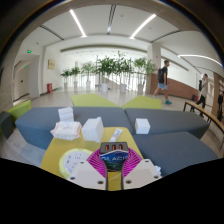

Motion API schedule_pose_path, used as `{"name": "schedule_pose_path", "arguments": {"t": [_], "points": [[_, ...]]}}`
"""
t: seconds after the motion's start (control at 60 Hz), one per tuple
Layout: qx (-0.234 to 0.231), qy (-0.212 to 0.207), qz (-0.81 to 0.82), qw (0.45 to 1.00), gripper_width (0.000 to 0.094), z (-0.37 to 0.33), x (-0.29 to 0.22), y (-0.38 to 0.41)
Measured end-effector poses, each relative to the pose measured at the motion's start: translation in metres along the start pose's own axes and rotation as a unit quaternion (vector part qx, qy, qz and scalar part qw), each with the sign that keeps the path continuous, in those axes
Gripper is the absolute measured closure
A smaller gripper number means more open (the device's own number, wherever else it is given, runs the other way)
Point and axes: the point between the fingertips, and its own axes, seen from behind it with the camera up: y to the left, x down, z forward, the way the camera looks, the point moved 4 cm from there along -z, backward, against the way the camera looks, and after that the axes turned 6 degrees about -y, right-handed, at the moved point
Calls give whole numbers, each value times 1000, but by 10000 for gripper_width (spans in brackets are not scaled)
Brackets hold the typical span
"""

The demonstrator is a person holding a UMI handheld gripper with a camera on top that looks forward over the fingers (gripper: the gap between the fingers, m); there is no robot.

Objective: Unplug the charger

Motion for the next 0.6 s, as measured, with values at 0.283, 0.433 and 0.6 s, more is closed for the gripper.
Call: {"name": "schedule_pose_path", "arguments": {"t": [0.283, 0.433, 0.6], "points": [[4, 104, -6, 995, 676, 29, 111, -8], [-7, 125, -16, 992, 481, 30, 109, -4], [10, 135, 11, 991, 87, 7, 90, -16]]}}
